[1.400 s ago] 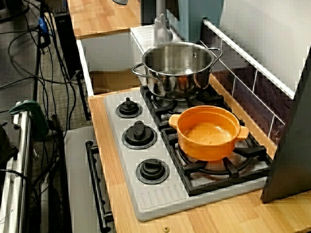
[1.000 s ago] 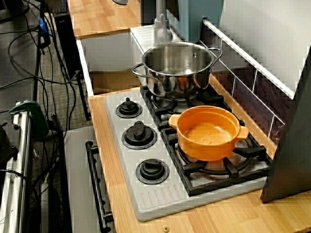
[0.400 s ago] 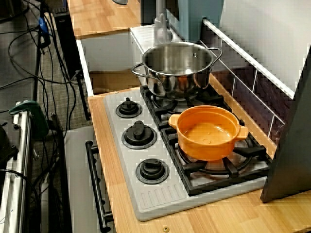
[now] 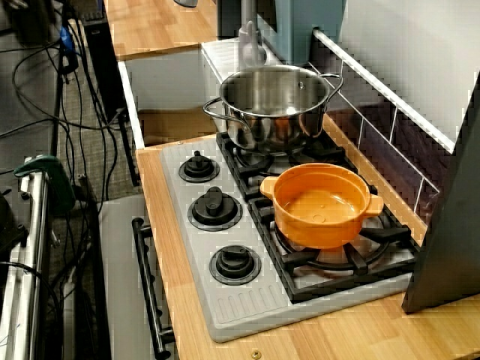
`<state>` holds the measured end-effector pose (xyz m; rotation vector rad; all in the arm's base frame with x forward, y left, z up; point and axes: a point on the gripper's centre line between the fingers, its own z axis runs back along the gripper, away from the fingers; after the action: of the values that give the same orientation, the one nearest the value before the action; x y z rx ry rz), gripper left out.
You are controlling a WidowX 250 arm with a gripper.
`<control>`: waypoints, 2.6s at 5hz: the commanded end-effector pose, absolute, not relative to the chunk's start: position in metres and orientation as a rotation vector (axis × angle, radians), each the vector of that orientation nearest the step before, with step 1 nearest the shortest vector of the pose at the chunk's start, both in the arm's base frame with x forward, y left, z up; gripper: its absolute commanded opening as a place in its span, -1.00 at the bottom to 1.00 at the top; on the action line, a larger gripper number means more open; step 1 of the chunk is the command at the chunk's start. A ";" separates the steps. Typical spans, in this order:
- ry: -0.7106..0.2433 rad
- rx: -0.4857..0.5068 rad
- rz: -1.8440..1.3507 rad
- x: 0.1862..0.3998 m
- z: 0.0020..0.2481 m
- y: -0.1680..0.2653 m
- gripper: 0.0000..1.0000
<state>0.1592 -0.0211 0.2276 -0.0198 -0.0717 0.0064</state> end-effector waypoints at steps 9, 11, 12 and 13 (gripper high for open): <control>-0.156 -0.096 -0.115 0.233 0.265 -0.105 1.00; -0.134 -0.078 -0.124 0.228 0.261 -0.115 1.00; -0.151 -0.002 -0.111 0.242 0.248 -0.138 1.00; -0.150 0.075 -0.108 0.261 0.229 -0.162 1.00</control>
<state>0.2604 -0.1562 0.2167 0.0950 -0.1027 -0.0998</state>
